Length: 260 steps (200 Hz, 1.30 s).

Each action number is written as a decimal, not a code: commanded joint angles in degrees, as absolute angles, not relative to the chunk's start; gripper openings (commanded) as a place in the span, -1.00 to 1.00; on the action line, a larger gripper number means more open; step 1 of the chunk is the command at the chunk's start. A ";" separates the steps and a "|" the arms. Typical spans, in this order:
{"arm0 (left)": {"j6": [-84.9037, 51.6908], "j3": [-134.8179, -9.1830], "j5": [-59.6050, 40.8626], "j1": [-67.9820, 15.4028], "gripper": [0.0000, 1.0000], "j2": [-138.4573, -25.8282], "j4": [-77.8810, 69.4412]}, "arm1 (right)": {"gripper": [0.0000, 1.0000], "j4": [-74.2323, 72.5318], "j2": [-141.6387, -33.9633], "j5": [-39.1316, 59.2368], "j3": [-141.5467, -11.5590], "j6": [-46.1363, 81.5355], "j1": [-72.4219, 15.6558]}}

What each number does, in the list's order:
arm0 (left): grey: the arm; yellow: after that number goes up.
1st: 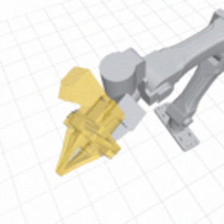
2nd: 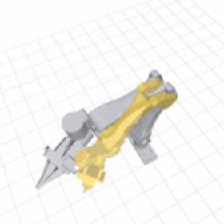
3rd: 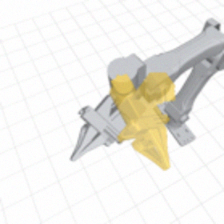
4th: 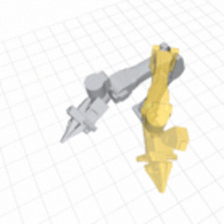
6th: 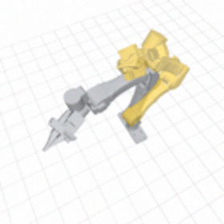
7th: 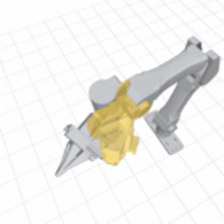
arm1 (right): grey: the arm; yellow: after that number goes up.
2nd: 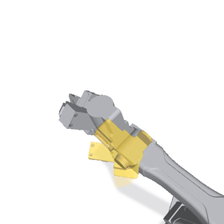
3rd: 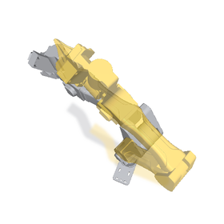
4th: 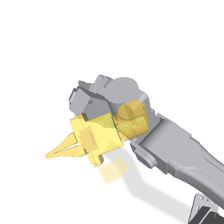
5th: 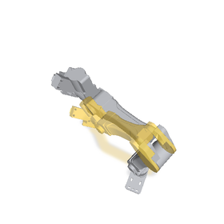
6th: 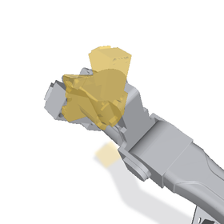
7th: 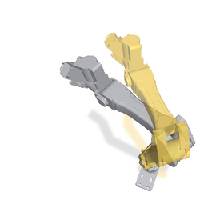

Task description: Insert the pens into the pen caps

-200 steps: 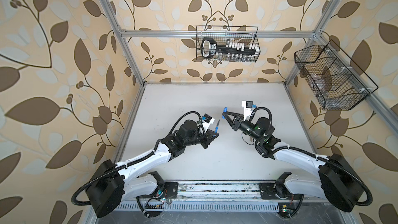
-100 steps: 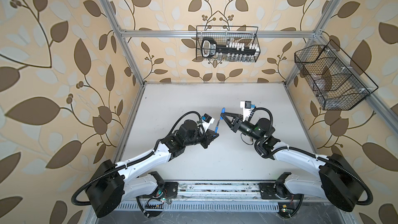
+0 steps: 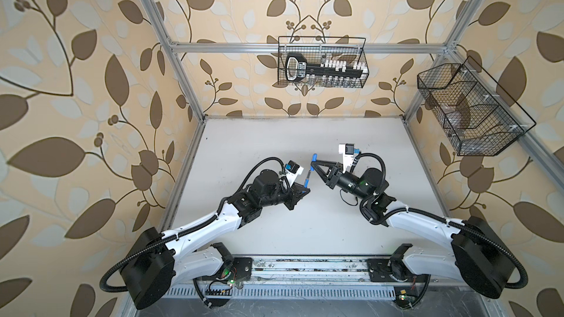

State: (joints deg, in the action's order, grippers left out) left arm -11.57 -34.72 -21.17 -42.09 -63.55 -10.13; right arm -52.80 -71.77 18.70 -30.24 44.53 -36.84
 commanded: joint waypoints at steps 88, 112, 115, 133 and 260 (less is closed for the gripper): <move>-10.95 -34.63 -20.89 -42.58 -1.00 -59.30 -11.36 | -0.58 -53.79 -72.43 18.07 -29.36 43.84 -38.58; -10.70 -34.72 -20.72 -42.63 -1.00 -58.37 -11.01 | -0.58 -54.65 -73.36 18.16 -29.57 44.10 -38.74; -10.64 -34.72 -20.74 -42.63 -1.00 -58.36 -10.99 | -0.58 -54.85 -73.48 18.19 -29.61 44.24 -38.76; -10.69 -34.98 -20.87 -42.62 -1.00 -58.19 -10.90 | -0.58 -57.62 -74.54 18.37 -29.51 45.35 -39.20; -13.16 -30.59 -15.03 -42.59 -1.00 -58.26 -6.14 | -0.65 -19.24 -60.61 4.09 -35.54 35.37 -38.64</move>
